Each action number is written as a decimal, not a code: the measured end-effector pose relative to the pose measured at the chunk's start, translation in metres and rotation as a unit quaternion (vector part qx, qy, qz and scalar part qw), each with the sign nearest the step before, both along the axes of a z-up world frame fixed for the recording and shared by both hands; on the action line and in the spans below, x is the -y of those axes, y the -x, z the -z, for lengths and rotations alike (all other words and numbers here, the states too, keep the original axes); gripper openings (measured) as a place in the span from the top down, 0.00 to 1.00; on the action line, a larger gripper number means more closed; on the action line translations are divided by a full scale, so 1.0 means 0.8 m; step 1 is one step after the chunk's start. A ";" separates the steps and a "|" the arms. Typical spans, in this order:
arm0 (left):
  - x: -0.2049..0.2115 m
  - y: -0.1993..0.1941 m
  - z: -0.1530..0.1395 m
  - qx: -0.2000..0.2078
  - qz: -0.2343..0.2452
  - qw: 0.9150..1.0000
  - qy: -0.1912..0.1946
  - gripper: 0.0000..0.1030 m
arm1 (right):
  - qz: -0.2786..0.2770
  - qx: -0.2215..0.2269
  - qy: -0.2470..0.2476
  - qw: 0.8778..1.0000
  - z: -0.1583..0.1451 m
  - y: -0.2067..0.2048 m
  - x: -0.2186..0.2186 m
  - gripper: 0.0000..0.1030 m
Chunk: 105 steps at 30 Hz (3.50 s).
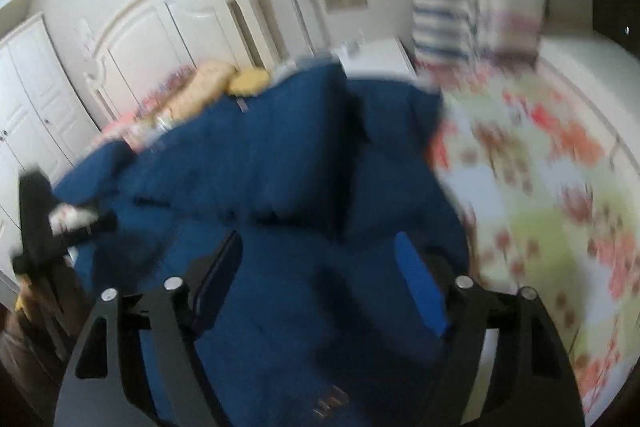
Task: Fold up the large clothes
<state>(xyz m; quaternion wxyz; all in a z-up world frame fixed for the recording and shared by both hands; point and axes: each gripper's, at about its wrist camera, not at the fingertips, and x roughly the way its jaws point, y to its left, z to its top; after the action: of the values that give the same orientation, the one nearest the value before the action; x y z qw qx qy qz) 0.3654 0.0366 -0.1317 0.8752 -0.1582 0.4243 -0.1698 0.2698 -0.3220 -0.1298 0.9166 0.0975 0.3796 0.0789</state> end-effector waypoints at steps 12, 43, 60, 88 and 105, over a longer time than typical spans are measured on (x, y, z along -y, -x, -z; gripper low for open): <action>-0.038 -0.092 0.011 -0.064 -0.102 0.990 0.067 0.48 | 0.004 -0.006 0.043 0.999 0.030 -0.001 -0.012 0.24; -0.078 0.049 -0.098 0.092 -0.231 0.934 -0.258 0.83 | 0.058 0.025 0.072 0.995 -0.002 0.011 -0.002 0.28; -0.005 -0.033 -0.019 0.045 -0.040 0.972 -0.228 0.04 | 0.017 -0.058 0.124 0.990 -0.005 -0.127 -0.020 0.27; 0.011 -0.038 0.017 0.024 -0.046 0.963 -0.265 0.04 | 0.042 -0.089 0.122 0.988 0.013 -0.300 -0.061 0.09; 0.009 -0.037 0.017 0.024 -0.047 0.965 -0.258 0.04 | 0.023 -0.054 0.146 0.988 0.001 -0.182 -0.107 0.06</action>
<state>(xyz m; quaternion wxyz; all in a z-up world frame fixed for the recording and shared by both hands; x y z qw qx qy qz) 0.3949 0.0298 -0.1450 0.9034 0.0571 0.4247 -0.0172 0.4154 -0.2364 -0.1306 0.9009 -0.0241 0.4334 -0.0036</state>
